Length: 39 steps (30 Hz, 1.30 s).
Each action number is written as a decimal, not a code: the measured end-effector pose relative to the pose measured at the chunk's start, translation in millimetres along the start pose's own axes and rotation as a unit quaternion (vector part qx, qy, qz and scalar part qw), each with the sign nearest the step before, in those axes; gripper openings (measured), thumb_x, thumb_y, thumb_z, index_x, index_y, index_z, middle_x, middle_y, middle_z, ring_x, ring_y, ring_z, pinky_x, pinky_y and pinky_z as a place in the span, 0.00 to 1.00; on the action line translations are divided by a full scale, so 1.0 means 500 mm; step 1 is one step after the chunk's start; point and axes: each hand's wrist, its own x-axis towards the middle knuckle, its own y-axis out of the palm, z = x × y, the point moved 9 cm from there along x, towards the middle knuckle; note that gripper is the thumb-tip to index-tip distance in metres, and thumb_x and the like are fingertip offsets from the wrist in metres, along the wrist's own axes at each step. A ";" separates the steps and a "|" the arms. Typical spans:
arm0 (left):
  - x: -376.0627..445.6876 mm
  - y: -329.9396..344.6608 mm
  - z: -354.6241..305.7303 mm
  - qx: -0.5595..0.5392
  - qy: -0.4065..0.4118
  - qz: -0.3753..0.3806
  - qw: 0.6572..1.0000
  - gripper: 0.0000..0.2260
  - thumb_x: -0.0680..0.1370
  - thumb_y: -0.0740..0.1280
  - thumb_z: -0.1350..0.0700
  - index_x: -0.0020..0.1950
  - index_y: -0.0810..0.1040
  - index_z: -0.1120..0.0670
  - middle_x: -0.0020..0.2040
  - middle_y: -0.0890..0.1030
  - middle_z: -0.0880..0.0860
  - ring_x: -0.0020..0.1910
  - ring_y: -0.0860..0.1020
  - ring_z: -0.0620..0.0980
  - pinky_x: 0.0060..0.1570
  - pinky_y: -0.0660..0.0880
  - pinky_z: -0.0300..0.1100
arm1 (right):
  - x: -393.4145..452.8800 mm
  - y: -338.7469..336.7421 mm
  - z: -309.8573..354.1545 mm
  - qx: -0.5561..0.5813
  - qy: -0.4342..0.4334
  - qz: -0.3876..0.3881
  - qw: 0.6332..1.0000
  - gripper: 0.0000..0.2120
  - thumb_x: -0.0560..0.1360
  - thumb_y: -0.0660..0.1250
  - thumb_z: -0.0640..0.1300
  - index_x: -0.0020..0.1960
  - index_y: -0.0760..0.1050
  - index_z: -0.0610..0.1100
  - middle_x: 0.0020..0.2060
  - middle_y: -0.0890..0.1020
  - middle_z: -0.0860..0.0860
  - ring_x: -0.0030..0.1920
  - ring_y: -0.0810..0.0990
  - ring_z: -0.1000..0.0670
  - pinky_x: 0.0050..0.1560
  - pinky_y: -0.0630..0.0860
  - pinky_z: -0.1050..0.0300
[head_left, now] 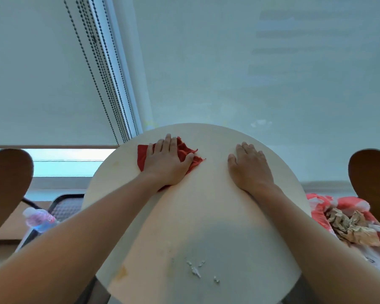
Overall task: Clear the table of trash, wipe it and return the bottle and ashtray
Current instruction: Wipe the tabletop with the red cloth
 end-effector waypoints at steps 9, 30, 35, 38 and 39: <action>-0.179 0.017 -0.089 -0.025 0.028 -0.001 0.999 0.39 0.79 0.43 0.31 0.81 0.41 0.53 0.82 0.41 0.51 0.80 0.38 0.49 0.78 0.40 0.54 | -0.077 -0.042 0.123 0.232 -0.081 -0.003 0.969 0.25 0.85 0.52 0.52 0.78 0.63 0.44 0.78 0.65 0.48 0.78 0.60 0.49 0.78 0.55 0.50; -0.247 -0.063 0.277 -0.297 -0.096 -0.122 0.942 0.28 0.83 0.50 0.39 0.80 0.58 0.50 0.80 0.59 0.46 0.79 0.51 0.42 0.78 0.50 0.46 | -0.091 0.112 0.369 -0.054 -0.220 0.087 0.970 0.38 0.79 0.41 0.70 0.82 0.42 0.51 0.82 0.42 0.52 0.80 0.36 0.51 0.79 0.36 0.46; -0.257 -0.068 0.284 -0.357 -0.108 -0.152 0.915 0.28 0.83 0.48 0.39 0.81 0.56 0.48 0.80 0.58 0.45 0.79 0.51 0.41 0.72 0.48 0.37 | 0.005 0.147 0.465 -0.069 -0.260 0.104 0.958 0.39 0.78 0.40 0.71 0.82 0.44 0.51 0.82 0.45 0.52 0.81 0.38 0.50 0.79 0.36 0.45; -0.261 -0.070 0.294 -0.398 -0.121 -0.165 0.894 0.29 0.82 0.47 0.37 0.81 0.55 0.47 0.81 0.55 0.44 0.78 0.50 0.39 0.70 0.46 0.33 | 0.011 0.167 0.543 -0.075 -0.337 0.119 0.931 0.38 0.79 0.40 0.71 0.82 0.44 0.52 0.82 0.46 0.52 0.81 0.39 0.51 0.79 0.37 0.46; -0.264 -0.072 0.295 -0.414 -0.125 -0.172 0.885 0.30 0.81 0.46 0.36 0.81 0.55 0.47 0.81 0.55 0.44 0.78 0.50 0.39 0.70 0.46 0.33 | 0.002 0.172 0.564 -0.079 -0.367 0.125 0.918 0.37 0.79 0.41 0.70 0.82 0.44 0.53 0.82 0.46 0.53 0.81 0.38 0.51 0.79 0.38 0.46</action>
